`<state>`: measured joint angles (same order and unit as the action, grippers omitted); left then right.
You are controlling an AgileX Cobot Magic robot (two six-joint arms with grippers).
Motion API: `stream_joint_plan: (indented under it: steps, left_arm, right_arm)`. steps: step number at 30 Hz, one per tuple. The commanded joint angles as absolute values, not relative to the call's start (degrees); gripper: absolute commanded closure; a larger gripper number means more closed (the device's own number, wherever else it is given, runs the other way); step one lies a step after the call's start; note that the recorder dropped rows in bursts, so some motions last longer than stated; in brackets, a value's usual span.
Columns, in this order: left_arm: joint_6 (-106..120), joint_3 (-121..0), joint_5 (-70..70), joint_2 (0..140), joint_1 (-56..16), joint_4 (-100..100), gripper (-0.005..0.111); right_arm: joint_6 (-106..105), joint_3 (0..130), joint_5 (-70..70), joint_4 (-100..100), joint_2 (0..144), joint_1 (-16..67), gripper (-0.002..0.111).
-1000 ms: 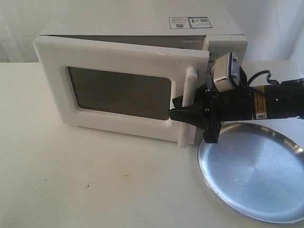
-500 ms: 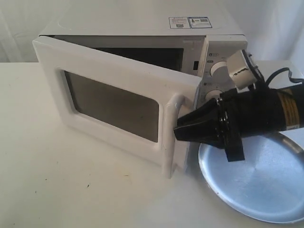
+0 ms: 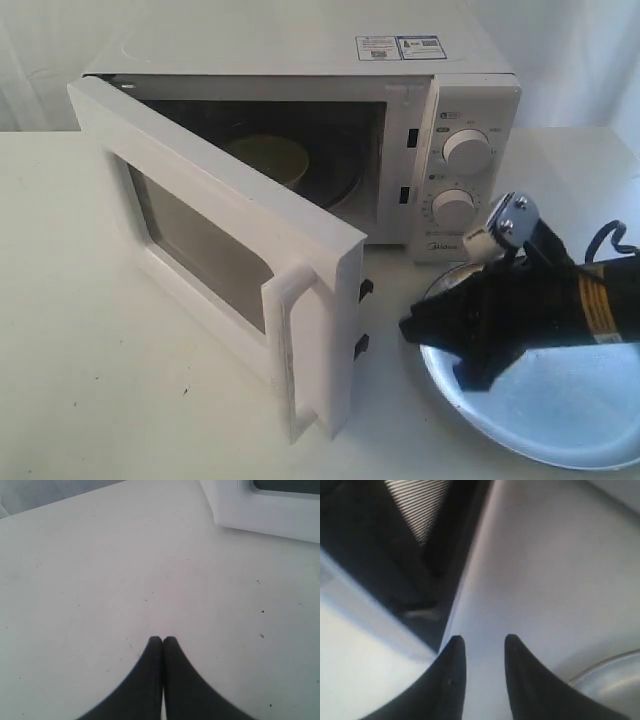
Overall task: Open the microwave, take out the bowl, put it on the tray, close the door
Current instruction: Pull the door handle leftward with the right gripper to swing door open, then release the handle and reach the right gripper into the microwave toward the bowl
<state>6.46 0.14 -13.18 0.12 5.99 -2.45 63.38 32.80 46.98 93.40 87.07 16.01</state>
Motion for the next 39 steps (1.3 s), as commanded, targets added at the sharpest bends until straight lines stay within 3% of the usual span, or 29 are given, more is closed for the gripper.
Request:
stream_joint_plan:
  steps: [1, 6, 16, 24, 33, 39]
  left_arm:
    - [6.2, 0.0, -13.3, 0.0, 6.2, -1.9, 0.107]
    - [6.2, 0.0, -13.3, 0.0, 6.2, -1.9, 0.107]
    - [6.2, 0.0, -13.3, 0.0, 6.2, -1.9, 0.107]
    - [6.2, 0.0, -13.3, 0.0, 6.2, -1.9, 0.107]
    - [6.2, 0.0, -13.3, 0.0, 6.2, -1.9, 0.107]
    - [6.2, 0.0, -13.3, 0.0, 6.2, -1.9, 0.107]
  right_arm:
    - [58.2, 32.7, 49.3, 69.2, 87.0, 16.0, 0.083]
    - [58.2, 33.6, 70.0, 72.1, 87.6, 16.9, 0.086]
    - [49.4, 34.0, 70.0, 92.5, 87.5, 31.2, 0.089]
    - [39.3, 34.0, 62.4, 61.9, 87.5, 33.1, 0.088]
    - [23.5, 39.1, 58.3, 54.4, 91.2, 36.8, 0.064]
    - [11.0, 49.2, 44.3, 45.8, 99.4, 42.9, 0.055]
